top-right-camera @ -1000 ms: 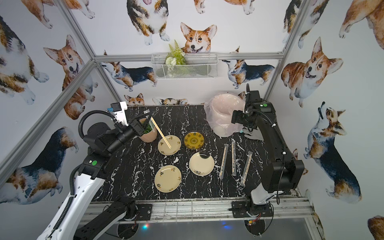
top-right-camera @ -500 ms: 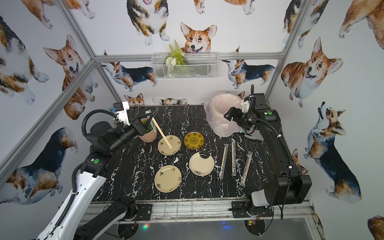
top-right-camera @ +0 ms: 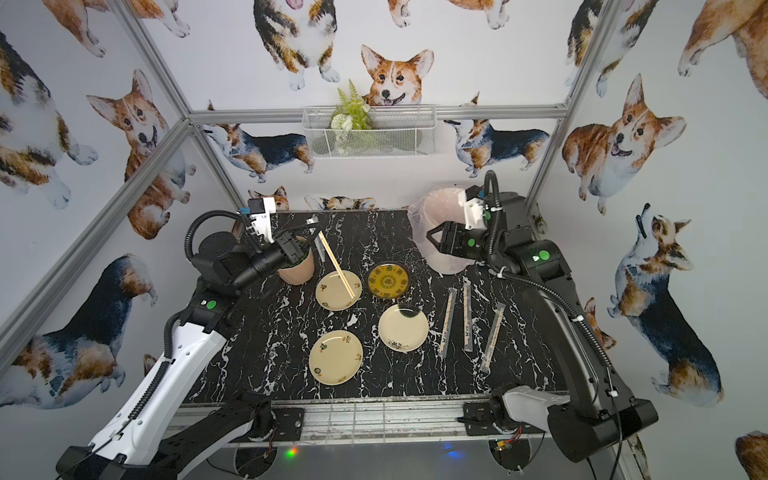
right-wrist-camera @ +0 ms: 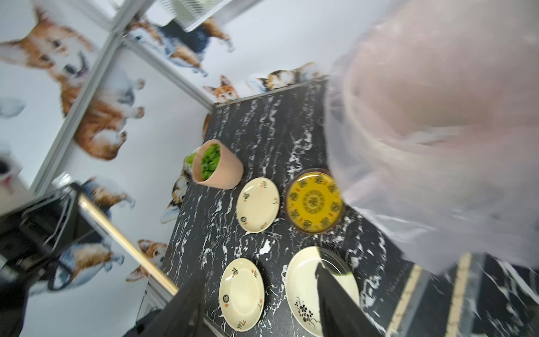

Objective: Remove the packaging of disposable chopsticks
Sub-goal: Place the disposable chopsticks on the plate.

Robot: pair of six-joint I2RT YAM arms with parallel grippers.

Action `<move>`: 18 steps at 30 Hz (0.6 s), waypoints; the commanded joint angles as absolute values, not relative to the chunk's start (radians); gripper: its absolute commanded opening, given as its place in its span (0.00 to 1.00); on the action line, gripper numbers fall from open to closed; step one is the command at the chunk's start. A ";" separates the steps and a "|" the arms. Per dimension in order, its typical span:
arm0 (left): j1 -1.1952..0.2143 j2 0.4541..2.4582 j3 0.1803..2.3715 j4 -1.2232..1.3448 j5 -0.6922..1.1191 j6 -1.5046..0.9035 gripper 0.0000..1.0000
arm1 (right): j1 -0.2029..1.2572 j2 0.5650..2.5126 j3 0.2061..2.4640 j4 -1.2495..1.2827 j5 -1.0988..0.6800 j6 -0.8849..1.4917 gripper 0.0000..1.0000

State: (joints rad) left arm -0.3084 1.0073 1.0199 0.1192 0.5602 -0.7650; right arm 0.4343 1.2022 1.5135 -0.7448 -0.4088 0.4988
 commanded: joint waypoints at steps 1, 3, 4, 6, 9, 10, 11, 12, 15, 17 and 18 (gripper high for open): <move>-0.319 1.029 1.013 0.287 0.691 -0.846 0.00 | 0.550 1.213 1.448 -0.478 -0.516 0.521 0.58; -0.321 1.040 1.003 0.345 0.721 -0.883 0.00 | 0.631 1.248 1.416 -0.384 -0.535 0.534 0.57; -0.322 1.044 0.996 0.372 0.734 -0.902 0.00 | 0.666 1.274 1.414 -0.354 -0.549 0.534 0.56; -0.324 1.051 0.992 0.391 0.747 -0.921 0.00 | 0.710 1.329 1.427 -0.316 -0.573 0.548 0.56; -0.325 1.044 0.987 0.376 0.740 -0.917 0.00 | 0.740 1.380 1.422 -0.220 -0.633 0.589 0.57; -0.325 1.040 0.986 0.365 0.736 -0.912 0.00 | 0.745 1.388 1.416 -0.188 -0.652 0.604 0.58; -0.325 1.036 0.986 0.353 0.730 -0.906 0.00 | 0.750 1.400 1.407 -0.149 -0.675 0.626 0.57; -0.325 1.035 0.986 0.347 0.728 -0.904 0.00 | 0.756 1.412 1.407 -0.126 -0.693 0.640 0.57; -0.327 1.034 0.986 0.348 0.724 -0.908 0.00 | 0.775 1.442 1.417 -0.117 -0.718 0.647 0.55; -0.328 1.034 0.986 0.347 0.722 -0.905 0.00 | 0.781 1.451 1.412 -0.095 -0.741 0.654 0.51; -0.329 1.034 0.985 0.347 0.721 -0.907 0.00 | 0.786 1.454 1.409 -0.079 -0.753 0.658 0.49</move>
